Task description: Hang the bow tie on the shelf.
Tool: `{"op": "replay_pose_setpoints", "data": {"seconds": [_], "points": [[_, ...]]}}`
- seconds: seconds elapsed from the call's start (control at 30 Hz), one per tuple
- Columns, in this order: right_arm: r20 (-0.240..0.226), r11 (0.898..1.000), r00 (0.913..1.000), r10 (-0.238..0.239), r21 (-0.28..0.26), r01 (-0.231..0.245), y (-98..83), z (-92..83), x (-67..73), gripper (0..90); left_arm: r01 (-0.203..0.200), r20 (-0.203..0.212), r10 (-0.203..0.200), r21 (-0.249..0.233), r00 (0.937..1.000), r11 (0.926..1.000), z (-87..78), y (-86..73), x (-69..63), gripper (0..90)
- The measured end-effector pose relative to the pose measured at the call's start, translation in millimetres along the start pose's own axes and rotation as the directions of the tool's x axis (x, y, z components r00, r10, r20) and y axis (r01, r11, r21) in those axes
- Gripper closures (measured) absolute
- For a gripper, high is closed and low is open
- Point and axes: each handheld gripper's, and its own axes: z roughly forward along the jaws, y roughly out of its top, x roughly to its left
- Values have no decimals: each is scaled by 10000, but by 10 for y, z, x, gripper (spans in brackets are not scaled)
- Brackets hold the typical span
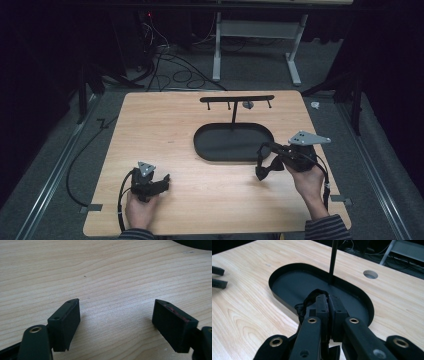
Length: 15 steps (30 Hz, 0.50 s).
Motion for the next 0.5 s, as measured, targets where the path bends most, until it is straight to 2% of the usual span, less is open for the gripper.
{"op": "replay_pose_setpoints", "data": {"seconds": [0.27,0.4,0.5], "points": [[90,9999,9999,88,-73,-87,121,20,-19,889,-20,39,20,-9,10000,10000,0,-1,2,230],[83,9991,9993,358,-230,-356,237,91,-44,889,-50,33,50,-1,10000,10000,-1,0,0,231],[74,9990,9994,343,-295,-341,291,122,-46,890,-44,29,44,-4,10000,10000,0,0,0,231]]}}
